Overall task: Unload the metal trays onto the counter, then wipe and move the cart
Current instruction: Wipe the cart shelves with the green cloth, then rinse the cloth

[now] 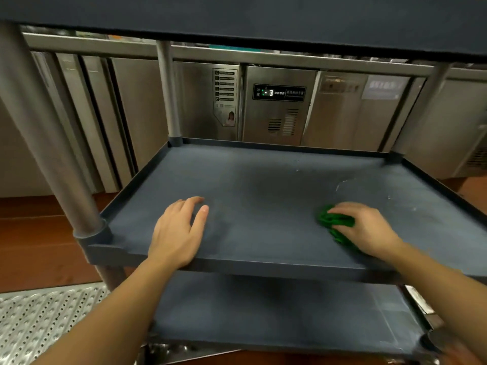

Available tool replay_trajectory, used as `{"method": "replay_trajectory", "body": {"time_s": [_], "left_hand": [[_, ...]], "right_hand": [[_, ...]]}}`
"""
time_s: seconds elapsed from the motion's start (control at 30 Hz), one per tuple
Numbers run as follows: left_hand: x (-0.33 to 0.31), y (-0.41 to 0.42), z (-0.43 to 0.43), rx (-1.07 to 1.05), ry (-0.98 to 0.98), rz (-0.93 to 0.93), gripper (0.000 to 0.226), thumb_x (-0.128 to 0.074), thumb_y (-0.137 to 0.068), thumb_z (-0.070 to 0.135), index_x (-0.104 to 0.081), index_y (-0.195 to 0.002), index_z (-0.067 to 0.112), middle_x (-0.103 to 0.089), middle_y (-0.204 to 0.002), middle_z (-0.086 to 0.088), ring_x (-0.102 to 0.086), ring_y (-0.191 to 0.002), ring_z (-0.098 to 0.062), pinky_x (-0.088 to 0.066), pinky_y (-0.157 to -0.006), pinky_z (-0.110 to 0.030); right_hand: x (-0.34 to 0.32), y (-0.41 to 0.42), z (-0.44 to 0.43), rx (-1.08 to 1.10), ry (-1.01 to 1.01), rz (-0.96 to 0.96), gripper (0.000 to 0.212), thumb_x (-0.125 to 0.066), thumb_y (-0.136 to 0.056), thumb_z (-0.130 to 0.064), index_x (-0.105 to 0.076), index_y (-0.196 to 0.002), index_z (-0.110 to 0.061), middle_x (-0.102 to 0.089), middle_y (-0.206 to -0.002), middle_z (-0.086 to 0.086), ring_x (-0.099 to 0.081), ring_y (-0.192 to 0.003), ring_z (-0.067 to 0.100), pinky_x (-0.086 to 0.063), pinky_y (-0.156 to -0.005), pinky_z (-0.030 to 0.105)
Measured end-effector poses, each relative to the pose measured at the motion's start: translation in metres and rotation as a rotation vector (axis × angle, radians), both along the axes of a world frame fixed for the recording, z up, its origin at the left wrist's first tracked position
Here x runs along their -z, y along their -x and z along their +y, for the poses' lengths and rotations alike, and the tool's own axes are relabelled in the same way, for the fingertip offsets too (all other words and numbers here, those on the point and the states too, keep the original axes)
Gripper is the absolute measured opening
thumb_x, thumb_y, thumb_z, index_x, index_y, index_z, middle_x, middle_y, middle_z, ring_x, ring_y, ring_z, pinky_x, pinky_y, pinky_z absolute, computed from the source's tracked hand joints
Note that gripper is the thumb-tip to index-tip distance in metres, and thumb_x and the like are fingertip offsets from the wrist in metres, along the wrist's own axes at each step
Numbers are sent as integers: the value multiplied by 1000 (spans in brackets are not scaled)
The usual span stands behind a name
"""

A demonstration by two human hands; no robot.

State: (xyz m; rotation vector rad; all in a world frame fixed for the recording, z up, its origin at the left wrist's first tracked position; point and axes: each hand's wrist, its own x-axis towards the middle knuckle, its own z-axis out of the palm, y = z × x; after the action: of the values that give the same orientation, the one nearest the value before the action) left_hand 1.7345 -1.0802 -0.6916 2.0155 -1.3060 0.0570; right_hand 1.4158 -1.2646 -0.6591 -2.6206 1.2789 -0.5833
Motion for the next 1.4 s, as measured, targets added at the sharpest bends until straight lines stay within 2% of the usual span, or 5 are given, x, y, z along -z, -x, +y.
{"method": "replay_trajectory", "body": {"time_s": [0.33, 0.47, 0.67, 1.07, 1.4], "left_hand": [[-14, 41, -16, 102, -47, -24, 70, -25, -85, 70, -51, -131, 25, -56, -131, -1, -44, -127, -20, -34, -104, -36], [-15, 122, -56, 294, -9, 57, 56, -36, -90, 59, -50, -134, 26, -54, -132, 3, -43, -126, -16, -32, -104, -28], [-16, 221, -99, 483, -50, 41, 48, -37, -97, 50, -46, -138, 27, -49, -139, 4, -39, -131, -17, -31, -109, -34], [-7, 210, -104, 381, 38, 113, 39, -33, -101, 39, -50, -134, 27, -53, -135, 5, -42, -128, -14, -33, -108, -34], [-24, 239, -133, 460, -97, 302, 55, -29, -99, 52, -30, -149, 28, -31, -154, 7, -22, -143, -9, -17, -114, -26]], "right_hand": [[-5, 155, -34, 421, 42, 17, 31, -76, -79, -8, -72, -109, -12, -69, -113, 13, -64, -98, 36, -48, -82, 39], [5, 145, -31, 432, 59, -19, 29, -69, -80, -3, -72, -108, -13, -67, -115, 15, -61, -101, 37, -48, -88, 42], [7, 119, -16, 388, 31, -33, 28, -67, -83, -9, -71, -109, -20, -65, -114, 8, -60, -102, 32, -50, -89, 41], [11, 8, 41, 2, 18, -92, 32, -52, -87, -13, -64, -116, -17, -58, -122, 2, -58, -105, 30, -50, -83, 44], [3, 109, -65, 274, -2, -52, 32, -63, -85, -12, -69, -112, -26, -63, -116, 2, -60, -105, 28, -51, -87, 38]]}}
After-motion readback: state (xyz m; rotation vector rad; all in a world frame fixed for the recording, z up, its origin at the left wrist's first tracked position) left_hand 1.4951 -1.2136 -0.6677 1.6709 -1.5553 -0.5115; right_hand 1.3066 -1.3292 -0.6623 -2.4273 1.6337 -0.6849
